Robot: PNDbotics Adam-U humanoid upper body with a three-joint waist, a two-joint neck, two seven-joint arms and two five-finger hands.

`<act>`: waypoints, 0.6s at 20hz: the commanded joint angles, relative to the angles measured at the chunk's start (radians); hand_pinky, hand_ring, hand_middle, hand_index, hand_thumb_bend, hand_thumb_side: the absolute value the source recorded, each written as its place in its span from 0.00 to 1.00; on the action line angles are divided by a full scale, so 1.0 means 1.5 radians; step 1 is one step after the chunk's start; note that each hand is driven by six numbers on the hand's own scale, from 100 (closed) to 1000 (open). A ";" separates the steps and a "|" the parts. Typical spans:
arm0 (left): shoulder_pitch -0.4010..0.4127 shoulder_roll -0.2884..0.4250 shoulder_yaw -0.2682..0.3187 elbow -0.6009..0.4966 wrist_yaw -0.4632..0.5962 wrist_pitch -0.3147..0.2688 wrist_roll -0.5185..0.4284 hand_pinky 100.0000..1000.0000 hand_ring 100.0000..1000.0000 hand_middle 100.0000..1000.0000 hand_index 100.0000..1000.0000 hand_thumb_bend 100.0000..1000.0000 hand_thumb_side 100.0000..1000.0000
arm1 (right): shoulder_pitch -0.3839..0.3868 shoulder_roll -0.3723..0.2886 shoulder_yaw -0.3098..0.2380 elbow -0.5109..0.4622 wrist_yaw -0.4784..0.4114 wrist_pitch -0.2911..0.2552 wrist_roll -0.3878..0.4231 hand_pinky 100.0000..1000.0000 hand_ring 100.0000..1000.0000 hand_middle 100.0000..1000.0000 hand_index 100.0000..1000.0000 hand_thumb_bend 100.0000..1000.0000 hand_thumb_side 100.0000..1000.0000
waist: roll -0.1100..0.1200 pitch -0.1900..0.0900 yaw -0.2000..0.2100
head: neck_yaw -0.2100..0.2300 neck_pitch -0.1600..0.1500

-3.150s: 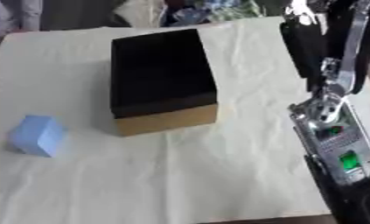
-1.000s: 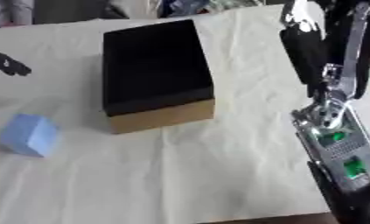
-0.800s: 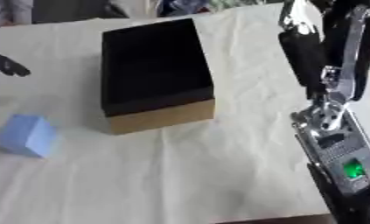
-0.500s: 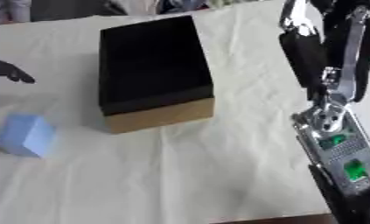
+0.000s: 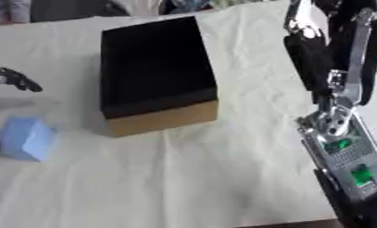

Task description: Pick up objects on the table and place them in the box.

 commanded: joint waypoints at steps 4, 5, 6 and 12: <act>-0.032 -0.013 -0.004 0.032 -0.048 -0.006 0.000 0.99 0.94 0.90 0.96 0.74 0.00 | -0.010 -0.009 -0.001 -0.010 -0.005 -0.002 0.003 0.83 0.79 0.54 0.77 0.00 0.36 | 0.000 -0.012 -0.002 | 0.006 -0.006; -0.035 -0.018 -0.005 0.040 -0.054 -0.009 0.000 0.99 0.94 0.90 0.96 0.73 0.00 | -0.011 -0.009 -0.001 -0.010 -0.006 -0.002 0.003 0.83 0.79 0.54 0.77 0.00 0.36 | -0.001 -0.012 -0.003 | 0.006 -0.007; -0.036 -0.022 -0.006 0.045 -0.057 -0.011 0.000 0.99 0.93 0.89 0.96 0.72 0.01 | -0.011 -0.008 -0.001 -0.010 -0.006 -0.002 0.003 0.83 0.79 0.54 0.77 0.00 0.36 | -0.001 -0.011 -0.003 | 0.007 -0.007; -0.035 -0.011 -0.009 0.016 -0.022 -0.023 0.000 1.00 0.93 0.89 0.96 0.65 0.03 | -0.008 -0.011 0.000 -0.010 -0.007 0.000 0.004 0.83 0.79 0.54 0.77 0.00 0.35 | 0.000 -0.011 -0.001 | 0.001 -0.004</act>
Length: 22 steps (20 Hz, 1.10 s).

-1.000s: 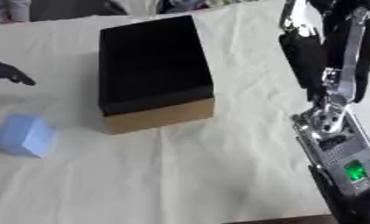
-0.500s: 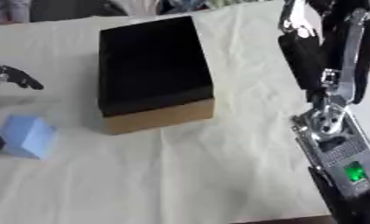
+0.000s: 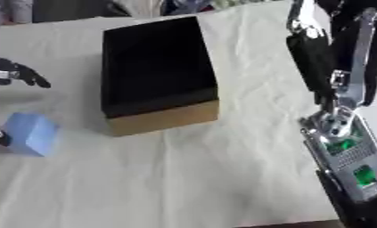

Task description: Pick up objects on the table and place them in the box.

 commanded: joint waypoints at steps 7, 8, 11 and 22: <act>-0.006 0.040 -0.006 -0.066 0.046 -0.003 0.002 1.00 0.92 0.88 0.95 0.64 0.04 | -0.007 -0.009 0.001 -0.010 -0.007 0.000 0.004 0.83 0.79 0.54 0.77 0.00 0.35 | -0.003 -0.014 0.001 | -0.002 -0.003; -0.004 0.042 -0.008 -0.068 0.047 -0.002 0.002 1.00 0.92 0.88 0.95 0.64 0.04 | -0.006 -0.009 0.001 -0.010 -0.007 0.001 0.004 0.83 0.79 0.54 0.77 0.00 0.35 | -0.003 -0.014 0.001 | -0.002 -0.002; 0.002 0.048 -0.013 -0.076 0.047 -0.002 0.002 1.00 0.92 0.88 0.94 0.65 0.04 | -0.005 -0.009 0.001 -0.010 -0.008 0.001 0.004 0.83 0.79 0.54 0.77 0.00 0.35 | -0.003 -0.015 0.002 | -0.002 -0.002; -0.001 0.025 -0.024 -0.054 -0.014 0.022 0.002 0.97 0.91 0.85 0.93 0.68 0.04 | -0.008 -0.003 0.000 -0.010 -0.009 -0.002 0.005 0.84 0.79 0.54 0.77 0.00 0.36 | -0.006 -0.015 0.000 | 0.000 -0.006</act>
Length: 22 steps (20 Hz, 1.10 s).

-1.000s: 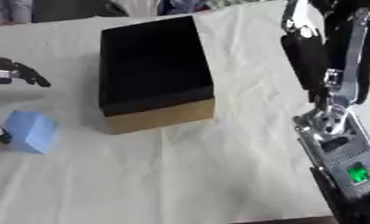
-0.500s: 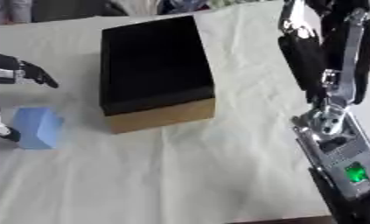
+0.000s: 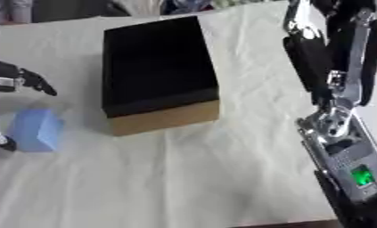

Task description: Pick up objects on the table and place them in the box.

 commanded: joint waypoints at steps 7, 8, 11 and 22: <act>-0.020 -0.011 -0.002 0.021 -0.025 0.013 0.000 0.95 0.89 0.79 0.89 0.65 0.03 | -0.008 -0.002 -0.003 -0.010 -0.005 -0.003 0.002 0.84 0.79 0.54 0.77 0.00 0.36 | -0.003 -0.012 -0.001 | 0.001 -0.007; -0.020 -0.012 -0.002 0.023 -0.027 0.014 0.000 0.95 0.87 0.76 0.86 0.63 0.02 | -0.007 -0.002 -0.003 -0.010 -0.005 -0.003 0.002 0.84 0.79 0.54 0.77 0.00 0.36 | -0.003 -0.011 -0.001 | 0.001 -0.007; -0.022 -0.014 0.000 0.023 -0.028 0.017 0.000 0.92 0.82 0.66 0.80 0.56 0.00 | -0.007 -0.003 -0.003 -0.010 -0.006 -0.003 0.001 0.84 0.79 0.54 0.77 0.00 0.36 | -0.003 -0.010 -0.002 | 0.001 -0.006; -0.039 0.004 0.042 -0.029 -0.023 0.063 0.001 0.81 0.66 0.52 0.66 0.19 0.00 | -0.007 -0.002 -0.004 -0.010 -0.005 -0.003 0.002 0.84 0.79 0.54 0.77 0.00 0.36 | -0.002 -0.016 -0.001 | 0.005 -0.006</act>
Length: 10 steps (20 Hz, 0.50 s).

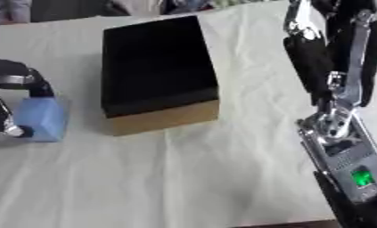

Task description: Pick up objects on the table and place them in the box.

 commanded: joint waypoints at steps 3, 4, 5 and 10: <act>-0.041 0.023 0.056 -0.041 -0.010 0.027 0.020 0.80 0.64 0.50 0.64 0.15 0.00 | -0.006 -0.008 -0.005 -0.010 0.001 -0.001 0.001 0.84 0.79 0.54 0.77 0.00 0.36 | 0.000 -0.020 0.003 | 0.004 -0.006; -0.053 0.015 0.065 -0.043 -0.016 0.033 0.032 0.79 0.63 0.49 0.63 0.11 0.00 | -0.007 -0.007 -0.005 -0.010 0.001 -0.001 0.002 0.84 0.79 0.55 0.77 0.00 0.36 | 0.000 -0.021 0.003 | 0.005 -0.006; -0.064 0.004 0.073 -0.042 -0.021 0.038 0.045 0.79 0.62 0.49 0.63 0.09 0.00 | -0.008 -0.007 -0.005 -0.010 0.001 -0.001 0.003 0.84 0.79 0.55 0.77 0.00 0.36 | 0.001 -0.022 0.003 | 0.005 -0.006; -0.119 -0.053 0.100 -0.013 -0.032 0.047 0.098 0.79 0.59 0.47 0.62 0.00 0.00 | -0.009 -0.007 -0.006 -0.010 0.002 -0.001 0.005 0.84 0.79 0.55 0.77 0.00 0.36 | 0.002 -0.023 -0.004 | 0.007 -0.008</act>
